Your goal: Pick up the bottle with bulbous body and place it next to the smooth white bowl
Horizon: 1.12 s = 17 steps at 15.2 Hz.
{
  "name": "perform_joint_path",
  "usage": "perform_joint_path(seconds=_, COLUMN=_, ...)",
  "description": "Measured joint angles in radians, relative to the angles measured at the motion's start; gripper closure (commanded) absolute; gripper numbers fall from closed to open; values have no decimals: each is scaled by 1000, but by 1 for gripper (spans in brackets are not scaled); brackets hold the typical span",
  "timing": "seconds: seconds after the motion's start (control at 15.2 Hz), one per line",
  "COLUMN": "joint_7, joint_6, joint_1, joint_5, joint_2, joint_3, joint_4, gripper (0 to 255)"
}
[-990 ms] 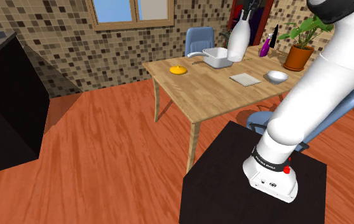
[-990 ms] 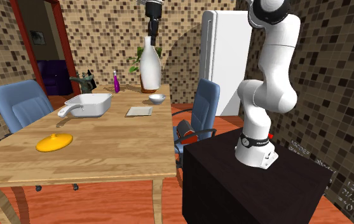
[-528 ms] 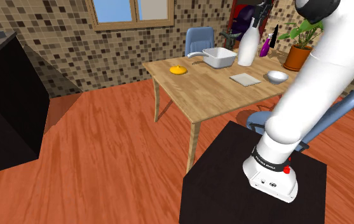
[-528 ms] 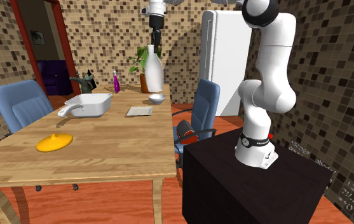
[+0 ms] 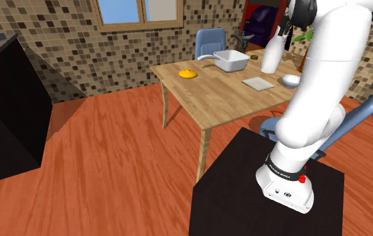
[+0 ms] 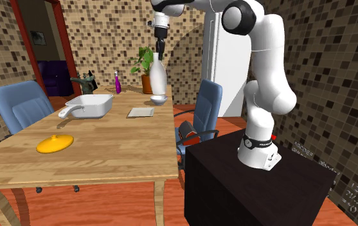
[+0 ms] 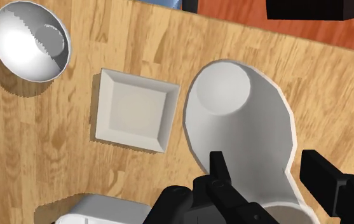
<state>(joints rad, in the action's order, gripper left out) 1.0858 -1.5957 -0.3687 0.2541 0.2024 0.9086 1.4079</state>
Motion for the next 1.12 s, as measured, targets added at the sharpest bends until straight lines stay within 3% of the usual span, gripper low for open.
perform_joint_path(seconds=0.33, joint_7=133, joint_6=5, joint_1=-159, joint_5=126, joint_2=154, joint_3=-2, joint_4=-93, gripper=255)
perform_joint_path(seconds=0.73, joint_7=241, joint_6=66, joint_1=-412, joint_5=278, joint_2=377, joint_3=-57, joint_4=-331, gripper=255)
perform_joint_path(seconds=0.86, joint_7=253, joint_6=55, joint_1=-429, joint_5=289, joint_2=395, joint_3=-63, joint_4=-334, gripper=255)
perform_joint_path(seconds=1.12, joint_7=271, joint_6=1, joint_1=-411, joint_5=289, joint_2=393, joint_3=-61, joint_4=-269, gripper=255)
